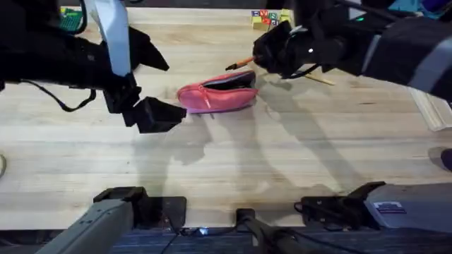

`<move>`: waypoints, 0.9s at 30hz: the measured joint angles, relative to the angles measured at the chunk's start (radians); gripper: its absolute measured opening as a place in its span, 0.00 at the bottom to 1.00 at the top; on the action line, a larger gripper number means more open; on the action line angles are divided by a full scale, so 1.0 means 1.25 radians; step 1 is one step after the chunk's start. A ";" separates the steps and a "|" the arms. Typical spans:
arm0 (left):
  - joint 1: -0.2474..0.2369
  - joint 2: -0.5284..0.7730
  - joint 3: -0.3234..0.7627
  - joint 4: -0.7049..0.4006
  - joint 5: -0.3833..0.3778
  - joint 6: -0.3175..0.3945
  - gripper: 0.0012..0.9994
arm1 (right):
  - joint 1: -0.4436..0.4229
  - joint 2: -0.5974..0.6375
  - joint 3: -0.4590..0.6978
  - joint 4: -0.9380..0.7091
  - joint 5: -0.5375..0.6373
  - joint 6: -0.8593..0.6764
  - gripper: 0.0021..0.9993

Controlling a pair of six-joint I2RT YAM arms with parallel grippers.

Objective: Unzip the bag, pick up the pens from the table one at a time and place them inside, then zip the bag closed.

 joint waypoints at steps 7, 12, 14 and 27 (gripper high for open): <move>0.000 0.000 0.000 0.000 0.000 0.000 0.99 | 0.043 0.019 0.000 0.003 0.000 0.067 0.03; 0.000 0.000 0.000 0.000 0.000 0.000 1.00 | 0.063 0.019 0.000 0.005 0.000 0.086 0.03; 0.000 0.000 0.000 -0.001 0.000 0.000 0.99 | 0.067 0.019 0.000 0.005 -0.001 0.088 0.03; 0.000 0.000 0.000 -0.004 0.000 0.000 0.99 | 0.074 -0.005 0.000 -0.153 0.001 0.129 0.03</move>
